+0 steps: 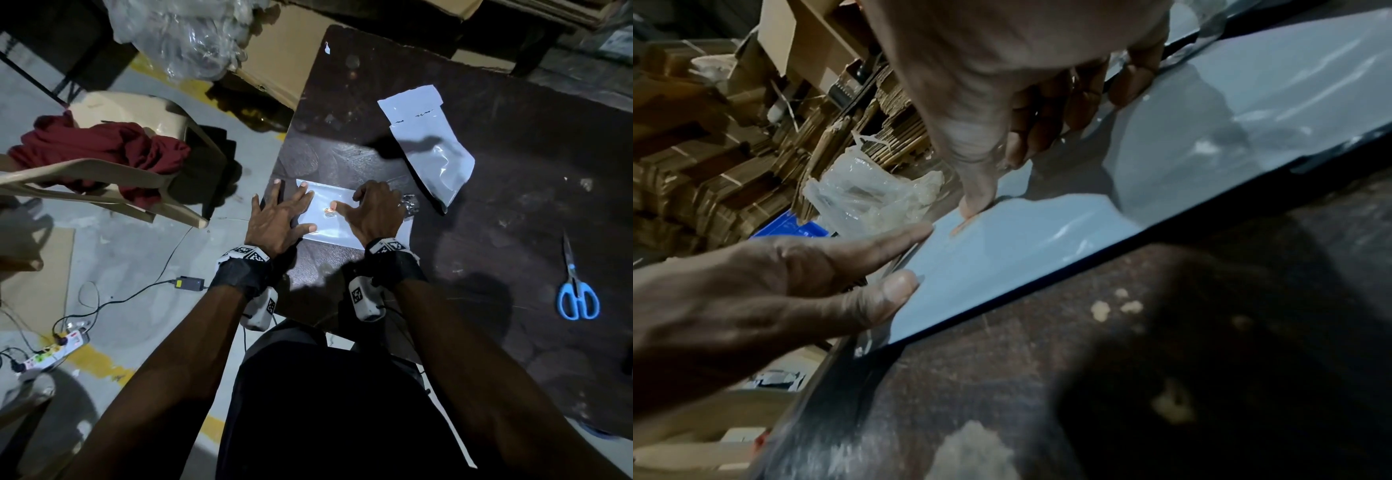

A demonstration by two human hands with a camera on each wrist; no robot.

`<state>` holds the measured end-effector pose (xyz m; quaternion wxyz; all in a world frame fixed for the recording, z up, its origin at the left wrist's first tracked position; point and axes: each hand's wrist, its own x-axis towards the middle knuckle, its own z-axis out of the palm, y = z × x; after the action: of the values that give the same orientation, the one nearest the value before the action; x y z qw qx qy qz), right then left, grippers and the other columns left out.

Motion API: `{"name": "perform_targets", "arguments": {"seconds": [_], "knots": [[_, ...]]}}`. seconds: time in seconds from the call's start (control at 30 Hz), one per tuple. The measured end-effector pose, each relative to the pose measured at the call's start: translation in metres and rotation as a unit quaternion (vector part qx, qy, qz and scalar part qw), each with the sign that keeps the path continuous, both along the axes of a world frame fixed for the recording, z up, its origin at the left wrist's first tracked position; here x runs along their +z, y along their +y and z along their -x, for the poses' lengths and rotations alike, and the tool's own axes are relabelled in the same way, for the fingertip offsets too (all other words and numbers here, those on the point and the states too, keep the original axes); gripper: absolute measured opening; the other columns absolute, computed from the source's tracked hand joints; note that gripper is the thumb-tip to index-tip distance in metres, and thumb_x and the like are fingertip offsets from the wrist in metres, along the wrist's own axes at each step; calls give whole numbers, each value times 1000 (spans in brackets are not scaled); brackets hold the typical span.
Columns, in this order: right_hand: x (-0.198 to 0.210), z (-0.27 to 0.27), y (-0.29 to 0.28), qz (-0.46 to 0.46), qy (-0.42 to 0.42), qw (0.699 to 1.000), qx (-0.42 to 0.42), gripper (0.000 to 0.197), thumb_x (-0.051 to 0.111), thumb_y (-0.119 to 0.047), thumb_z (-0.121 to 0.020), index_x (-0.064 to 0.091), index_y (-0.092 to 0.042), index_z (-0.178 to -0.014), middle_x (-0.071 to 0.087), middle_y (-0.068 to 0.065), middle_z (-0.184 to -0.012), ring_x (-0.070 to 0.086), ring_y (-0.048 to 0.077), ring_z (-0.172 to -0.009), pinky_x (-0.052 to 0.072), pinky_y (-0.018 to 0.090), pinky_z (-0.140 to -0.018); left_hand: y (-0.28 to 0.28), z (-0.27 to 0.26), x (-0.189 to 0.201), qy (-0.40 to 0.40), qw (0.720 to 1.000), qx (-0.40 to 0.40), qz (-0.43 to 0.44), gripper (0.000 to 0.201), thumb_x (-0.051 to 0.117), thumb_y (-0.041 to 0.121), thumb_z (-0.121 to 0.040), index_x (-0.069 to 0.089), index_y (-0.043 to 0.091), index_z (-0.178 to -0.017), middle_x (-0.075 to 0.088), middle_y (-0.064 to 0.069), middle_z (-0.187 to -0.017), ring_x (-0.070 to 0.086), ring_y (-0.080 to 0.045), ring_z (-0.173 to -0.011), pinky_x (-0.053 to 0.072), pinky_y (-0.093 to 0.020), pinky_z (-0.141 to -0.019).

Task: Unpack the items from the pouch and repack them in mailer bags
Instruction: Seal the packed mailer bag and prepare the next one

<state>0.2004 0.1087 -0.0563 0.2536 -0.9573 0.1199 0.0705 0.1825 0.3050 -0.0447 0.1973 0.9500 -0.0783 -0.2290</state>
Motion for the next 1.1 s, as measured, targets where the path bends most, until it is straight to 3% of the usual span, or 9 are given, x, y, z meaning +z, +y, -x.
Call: {"name": "perform_targets", "arguments": {"seconds": [0.17, 0.3, 0.6, 0.73, 0.83, 0.9, 0.97, 1.03, 1.1], "knots": [[-1, 11, -9, 34, -29, 999, 24, 47, 69, -66, -69, 60, -22, -83, 61, 2, -96, 54, 28, -100, 40, 44, -84, -1, 0, 2, -1, 1000, -4, -9, 71, 52, 56, -92, 21, 36, -153, 9, 17, -162, -7, -25, -151, -3, -63, -116], [-2, 16, -4, 46, -49, 997, 47, 40, 66, -58, -76, 60, -20, -86, 61, 5, -96, 53, 32, -103, 37, 44, -83, -3, 0, 1, -7, 1000, -3, -15, 71, 53, 54, -93, 21, 35, -153, 10, 17, -162, -7, -25, -151, -3, -64, -116], [5, 23, 3, 27, -26, 998, 48, 51, 70, -62, -68, 56, -19, -92, 57, 2, -100, 51, 27, -101, 37, 40, -77, -2, 1, 0, -1, 1000, -10, -29, 71, 51, 55, -93, 21, 34, -154, 9, 16, -163, -5, -26, -151, -1, -64, -115], [7, 35, -15, -2, -21, 992, 128, 51, 78, -49, -68, 56, -16, -99, 54, 6, -103, 51, 30, -97, 43, 43, -74, 2, 0, -2, -16, 998, -38, -52, 74, 50, 59, -92, 20, 33, -154, 12, 13, -163, 2, -28, -150, 2, -64, -114], [9, 44, -34, 36, -1, 972, 234, 60, 78, -44, -69, 54, -18, -117, 52, 8, -111, 48, 31, -100, 47, 44, -74, 1, 5, -2, -34, 996, -48, -60, 76, 51, 60, -90, 23, 30, -153, 19, 8, -161, 11, -30, -148, 7, -63, -114], [12, 43, -42, 78, -7, 962, 263, 52, 77, -36, -74, 56, -20, -118, 54, 7, -111, 50, 32, -99, 45, 42, -73, 2, 12, -2, -58, 994, -60, -68, 77, 51, 65, -87, 31, 25, -150, 34, 0, -153, 26, -32, -140, 16, -60, -112], [13, 38, -47, 94, -35, 964, 247, 34, 76, -21, -73, 62, -18, -104, 58, 9, -101, 55, 34, -90, 38, 37, -64, 2, 20, -1, -93, 991, -73, -69, 74, 46, 70, -83, 45, 20, -139, 52, -6, -132, 43, -32, -121, 29, -51, -104], [12, 32, -50, 61, -56, 982, 169, 20, 70, -11, -73, 64, -12, -92, 59, 12, -94, 58, 37, -83, 38, 36, -59, 1, 29, 2, -118, 988, -81, -59, 62, 45, 67, -84, 57, 20, -122, 60, -5, -112, 49, -31, -107, 34, -45, -96], [13, 29, -51, 13, -34, 996, 81, 15, 63, -16, -82, 62, -11, -96, 61, 12, -97, 59, 33, -88, 44, 36, -66, -1, 35, 7, -131, 987, -78, -45, 45, 51, 58, -87, 63, 22, -110, 64, -2, -105, 51, -29, -103, 37, -44, -95]]}}
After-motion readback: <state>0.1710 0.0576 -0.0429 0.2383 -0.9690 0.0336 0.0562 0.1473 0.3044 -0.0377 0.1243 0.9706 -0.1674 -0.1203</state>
